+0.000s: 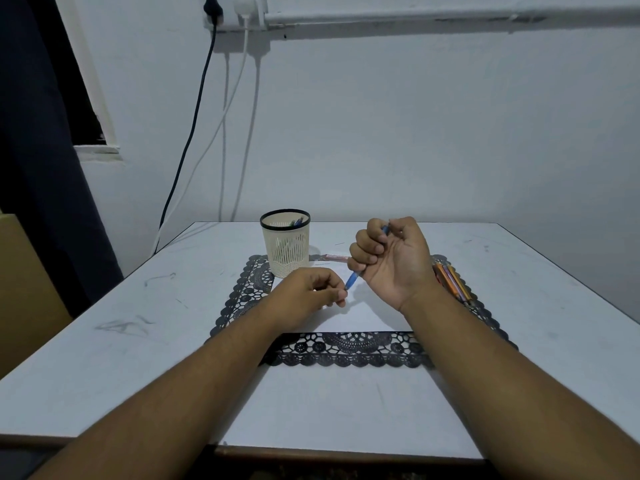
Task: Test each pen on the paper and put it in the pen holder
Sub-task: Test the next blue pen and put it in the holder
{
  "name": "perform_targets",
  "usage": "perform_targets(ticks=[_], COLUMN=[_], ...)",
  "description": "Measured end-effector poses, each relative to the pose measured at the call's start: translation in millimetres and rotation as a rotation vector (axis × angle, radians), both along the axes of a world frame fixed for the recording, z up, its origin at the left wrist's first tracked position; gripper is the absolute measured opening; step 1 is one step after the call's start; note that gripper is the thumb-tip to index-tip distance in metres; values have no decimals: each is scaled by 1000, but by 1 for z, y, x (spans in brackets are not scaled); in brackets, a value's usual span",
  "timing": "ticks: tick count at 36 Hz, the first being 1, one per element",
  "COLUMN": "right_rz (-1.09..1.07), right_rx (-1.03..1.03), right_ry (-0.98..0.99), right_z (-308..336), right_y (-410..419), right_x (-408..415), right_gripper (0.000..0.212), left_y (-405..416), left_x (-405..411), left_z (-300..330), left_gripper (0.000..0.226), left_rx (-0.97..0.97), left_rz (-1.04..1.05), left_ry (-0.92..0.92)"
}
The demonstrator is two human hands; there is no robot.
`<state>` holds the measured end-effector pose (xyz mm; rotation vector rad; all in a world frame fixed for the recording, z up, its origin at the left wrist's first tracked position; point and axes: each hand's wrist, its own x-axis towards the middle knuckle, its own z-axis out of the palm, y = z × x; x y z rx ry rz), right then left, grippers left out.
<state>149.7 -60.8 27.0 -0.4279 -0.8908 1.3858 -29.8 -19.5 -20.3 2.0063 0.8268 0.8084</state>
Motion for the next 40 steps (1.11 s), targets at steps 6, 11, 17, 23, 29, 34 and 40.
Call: perform_targets(ticks=[6,11,17,23,29,34,40], right_rz=[-5,-5,-3,1,-62,-77,-58], right_rx=[-17,-15,-4,-9,-82,-117,-112], right_ry=[-22,-20,-17,28,98,160,245], right_z=[0,1,2,2,-3,-3,-5], right_y=[0,-1,-2,-2,3,7,5], right_x=[-1,1,1,0,0,2,-1], right_gripper=[22,24,24,25,24,34,25], left_y=[0,1,2,3,6,9,11], left_x=[0,1,1,0,0,-1,-2], left_z=[-2,-2,-2,-3,-7,-5,-7], left_gripper=[11,17,15,14,14,8,10], left_rx=[-10,8,14,31,47,80,73], left_rz=[1,1,3,14,59,117,116], left_ry=[12,2,-22,-20,4,-34,-62])
